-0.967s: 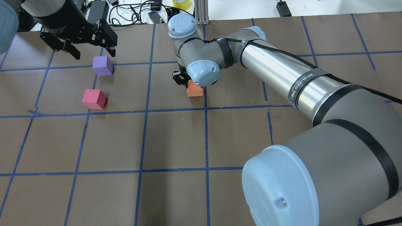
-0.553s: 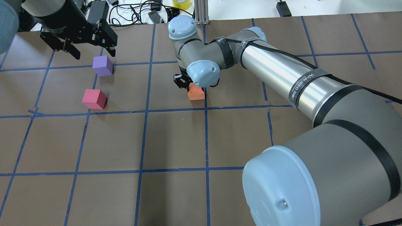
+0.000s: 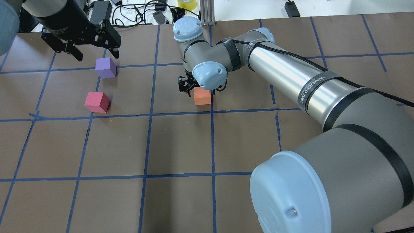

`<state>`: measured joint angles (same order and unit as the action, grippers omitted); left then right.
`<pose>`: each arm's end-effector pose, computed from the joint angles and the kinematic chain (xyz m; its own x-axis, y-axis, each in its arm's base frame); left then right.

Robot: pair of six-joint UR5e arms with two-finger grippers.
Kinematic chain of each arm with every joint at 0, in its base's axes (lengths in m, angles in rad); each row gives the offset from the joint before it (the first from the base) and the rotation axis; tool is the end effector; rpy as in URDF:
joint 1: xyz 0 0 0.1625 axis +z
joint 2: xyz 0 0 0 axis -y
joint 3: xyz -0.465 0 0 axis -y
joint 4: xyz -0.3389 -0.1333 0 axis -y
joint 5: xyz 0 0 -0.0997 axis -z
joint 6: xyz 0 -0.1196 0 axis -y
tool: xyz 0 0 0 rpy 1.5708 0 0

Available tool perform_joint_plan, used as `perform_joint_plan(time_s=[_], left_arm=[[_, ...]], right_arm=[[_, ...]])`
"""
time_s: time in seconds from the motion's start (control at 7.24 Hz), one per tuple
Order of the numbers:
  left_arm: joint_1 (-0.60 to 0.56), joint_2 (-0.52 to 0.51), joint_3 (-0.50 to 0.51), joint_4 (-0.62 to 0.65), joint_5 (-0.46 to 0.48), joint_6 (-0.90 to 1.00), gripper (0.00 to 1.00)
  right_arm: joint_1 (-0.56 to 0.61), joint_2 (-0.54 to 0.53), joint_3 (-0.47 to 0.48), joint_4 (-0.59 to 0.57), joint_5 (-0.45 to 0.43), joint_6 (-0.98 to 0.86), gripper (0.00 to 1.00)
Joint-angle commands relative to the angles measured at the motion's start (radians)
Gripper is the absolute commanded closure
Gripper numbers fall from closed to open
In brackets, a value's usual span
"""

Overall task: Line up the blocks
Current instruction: 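Carry the orange cube with the right gripper toward the table centre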

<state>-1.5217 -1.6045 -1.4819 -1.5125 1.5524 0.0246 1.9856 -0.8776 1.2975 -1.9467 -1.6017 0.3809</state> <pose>-0.1124 -0.4727 0.5384 -0.9996 -0.0226 0.0155 -0.0242 0.9932 -0.1137 0.4011 -0.5893 0.2582 -0.9984 -0.0352 0.0450 -0.0339 0.9990 0.0294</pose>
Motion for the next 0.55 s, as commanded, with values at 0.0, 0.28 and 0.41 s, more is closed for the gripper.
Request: perform_joint_plan(time_s=[0.0,0.28,0.41], left_arm=[[0.0,0.003,0.0,0.0,0.0,0.0,0.0],[-0.002,-0.008,0.003,0.002,0.0,-0.012,0.0],[-0.006,-0.017,0.015,0.002,0.0,-0.027,0.0]], right_arm=[[-0.022,-0.088,0.002,0.029,-0.001,-0.008,0.0],[-0.088,-0.244,0.006,0.188,-0.003,-0.106,0.0],[-0.138,-0.332,0.008,0.284,-0.001,-0.19,0.0]])
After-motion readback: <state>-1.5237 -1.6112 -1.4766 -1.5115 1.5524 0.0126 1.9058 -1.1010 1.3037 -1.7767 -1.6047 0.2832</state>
